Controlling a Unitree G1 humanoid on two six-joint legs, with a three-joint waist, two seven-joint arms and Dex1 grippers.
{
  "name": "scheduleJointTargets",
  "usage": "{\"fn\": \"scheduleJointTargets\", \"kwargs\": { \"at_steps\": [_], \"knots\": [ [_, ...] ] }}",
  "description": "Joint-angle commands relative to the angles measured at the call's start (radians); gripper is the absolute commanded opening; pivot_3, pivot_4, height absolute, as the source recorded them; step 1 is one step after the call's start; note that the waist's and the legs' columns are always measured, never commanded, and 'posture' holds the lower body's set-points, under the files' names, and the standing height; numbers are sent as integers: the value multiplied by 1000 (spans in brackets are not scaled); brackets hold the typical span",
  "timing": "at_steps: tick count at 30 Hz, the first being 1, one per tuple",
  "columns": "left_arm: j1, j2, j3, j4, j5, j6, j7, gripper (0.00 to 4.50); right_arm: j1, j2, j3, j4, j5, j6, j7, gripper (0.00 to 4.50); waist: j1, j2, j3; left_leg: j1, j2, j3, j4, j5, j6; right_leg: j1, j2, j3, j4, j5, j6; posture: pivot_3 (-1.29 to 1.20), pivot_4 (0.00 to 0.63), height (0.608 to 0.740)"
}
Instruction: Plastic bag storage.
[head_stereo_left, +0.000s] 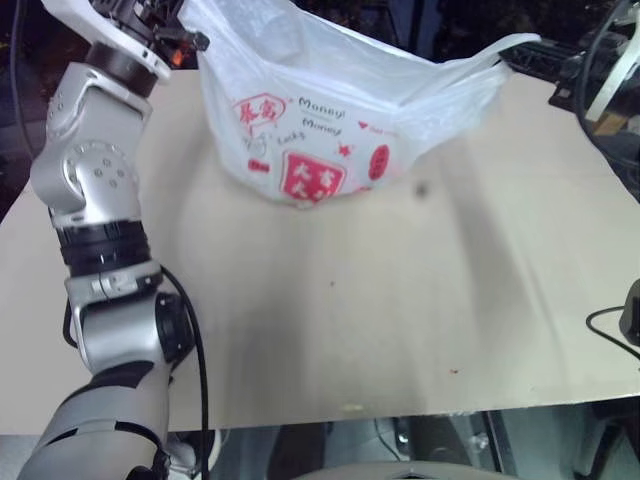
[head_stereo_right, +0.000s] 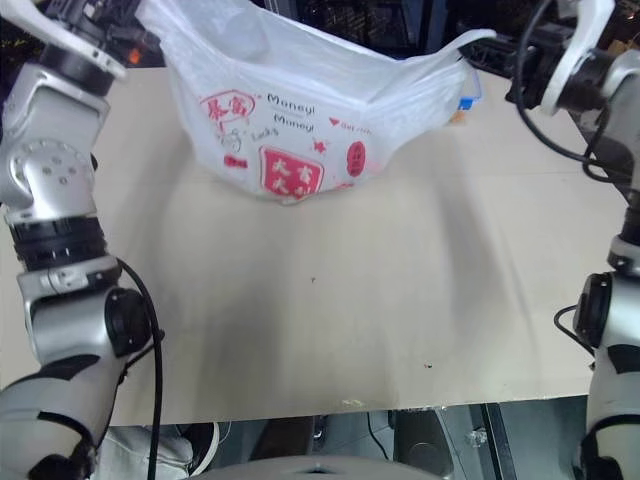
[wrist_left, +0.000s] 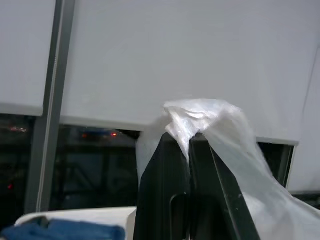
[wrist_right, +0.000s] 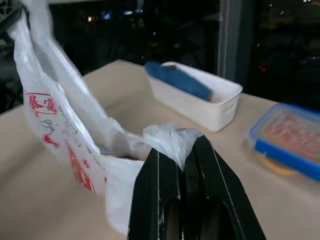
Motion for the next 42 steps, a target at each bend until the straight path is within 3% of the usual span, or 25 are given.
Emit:
{"fn": "scheduleJointTargets", "kwargs": {
  "at_steps": [1,3,7,10,13,19,20,22,25,28,30,32,34,38,42],
  "knots": [
    [-38,28,13,24,30,-30,-64,0,-55,-74,-75,16,-9,-61,25,71,0,0,0,-1,0,0,-1,0,0,-1,0,-1,-1,0,0,0,150,740],
    [-30,22,17,23,28,-20,-83,0,-63,-100,-91,21,5,-60,46,71,-1,0,0,-11,0,-1,0,0,0,-9,-1,-2,-2,0,0,0,150,740],
    [29,15,14,-18,26,4,-118,0,-91,-117,-123,30,48,-40,54,71,-5,1,1,-12,0,1,-1,0,0,-11,-2,-3,-3,0,0,0,150,740],
    [73,23,22,-29,34,15,-130,0,-30,-106,-89,-15,66,-8,88,71,-12,1,1,-11,0,1,-2,0,0,-11,-2,-4,-2,0,0,0,150,740],
    [124,41,32,-51,30,28,-156,817,47,-90,-82,-74,105,30,119,1368,-18,1,1,-10,0,0,0,0,0,-10,-2,-4,0,0,0,0,150,740],
    [337,136,117,-226,-89,196,-220,3528,280,-134,-173,-198,215,83,211,4189,-26,1,1,-8,0,1,5,0,0,-10,-2,-2,10,0,0,0,150,740],
    [409,155,155,-268,-121,238,-233,4076,328,-129,-224,-206,251,90,222,4490,-26,1,1,-8,0,1,6,0,0,-10,-2,-2,11,0,0,0,150,740],
    [577,186,217,-338,-142,298,-259,4484,418,-108,-354,-196,344,120,238,4500,-27,2,0,-7,0,2,9,0,0,-10,-2,-1,14,0,0,0,150,740],
    [832,183,296,-438,-144,333,-260,4484,545,-78,-543,-102,435,140,189,4500,-24,2,0,-2,1,3,12,-3,4,-5,-1,1,13,0,0,0,150,740],
    [1014,155,319,-502,-105,311,-248,4484,684,-59,-615,-54,424,110,186,4500,-13,1,0,3,1,2,14,-3,5,0,-1,1,14,0,0,0,150,740],
    [1104,132,311,-552,-74,296,-225,4484,816,-34,-545,-118,308,-3,194,4500,-6,1,0,14,1,2,14,-3,5,13,0,-1,14,0,0,0,150,740],
    [1205,71,266,-657,-34,279,-172,4484,1017,-5,-388,-259,126,-209,261,4500,0,1,-1,22,2,3,13,-3,5,18,1,2,13,-3,-3,0,150,740],
    [1267,28,209,-722,30,254,-121,4484,1115,27,-302,-312,20,-363,287,4500,-1,2,-2,28,3,5,13,-3,5,23,1,3,13,-5,0,0,150,740],
    [1350,-22,112,-759,191,97,-112,4484,1172,71,-235,-281,-92,-590,331,4500,-6,5,-3,33,4,13,16,-3,4,24,2,11,15,-4,2,0,150,740],
    [1411,-51,72,-757,262,-2,-129,4484,1189,72,-209,-241,-132,-676,350,4500,-7,2,-4,40,5,18,14,-3,4,29,3,16,14,-4,3,0,150,740]
  ]
}}
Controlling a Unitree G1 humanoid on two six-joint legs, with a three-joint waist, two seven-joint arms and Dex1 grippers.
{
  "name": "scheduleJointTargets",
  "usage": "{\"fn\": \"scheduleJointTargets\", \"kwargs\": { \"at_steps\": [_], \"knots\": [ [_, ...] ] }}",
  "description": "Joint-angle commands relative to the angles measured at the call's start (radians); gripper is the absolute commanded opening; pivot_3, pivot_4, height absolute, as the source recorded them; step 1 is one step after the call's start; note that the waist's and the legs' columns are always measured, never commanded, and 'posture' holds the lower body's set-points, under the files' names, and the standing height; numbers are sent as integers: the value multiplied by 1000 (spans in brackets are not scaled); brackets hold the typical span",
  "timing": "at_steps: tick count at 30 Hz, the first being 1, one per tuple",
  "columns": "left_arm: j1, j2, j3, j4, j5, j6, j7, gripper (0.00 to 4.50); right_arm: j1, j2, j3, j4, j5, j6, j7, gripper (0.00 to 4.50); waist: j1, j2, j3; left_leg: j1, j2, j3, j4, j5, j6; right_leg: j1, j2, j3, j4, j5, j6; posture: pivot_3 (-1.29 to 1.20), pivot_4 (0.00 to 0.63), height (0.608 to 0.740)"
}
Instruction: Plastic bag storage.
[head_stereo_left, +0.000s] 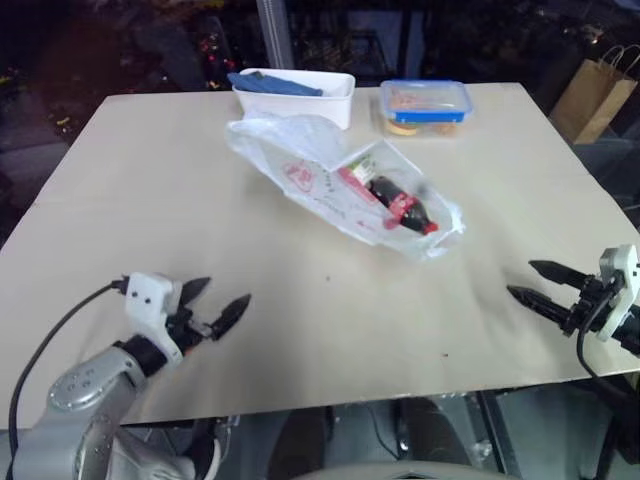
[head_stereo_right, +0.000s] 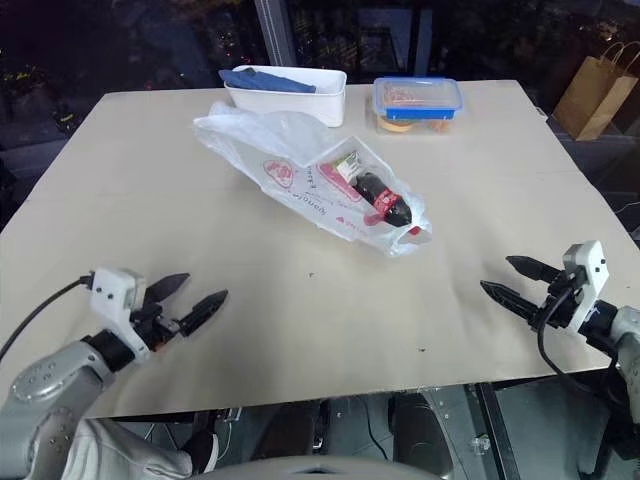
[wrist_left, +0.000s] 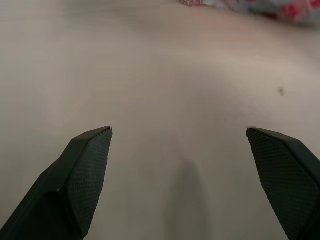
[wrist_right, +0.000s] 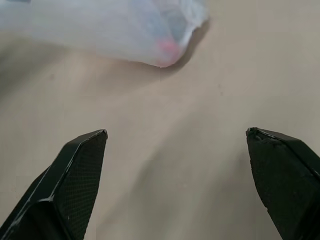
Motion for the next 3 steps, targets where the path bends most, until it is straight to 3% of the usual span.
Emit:
{"fn": "scheduleJointTargets", "kwargs": {
  "at_steps": [1,3],
  "knots": [
    [29,-12,-9,-26,55,-100,-14,4484,2,-9,-2,13,-19,-72,19,4500,1,0,0,0,0,0,0,0,0,0,0,0,0,0,0,0,150,740],
    [45,-15,-20,-22,68,-145,-42,4484,4,-13,2,24,-26,-90,26,4500,2,0,0,0,0,1,0,0,0,0,0,1,-1,0,0,0,150,740]
  ]
}}
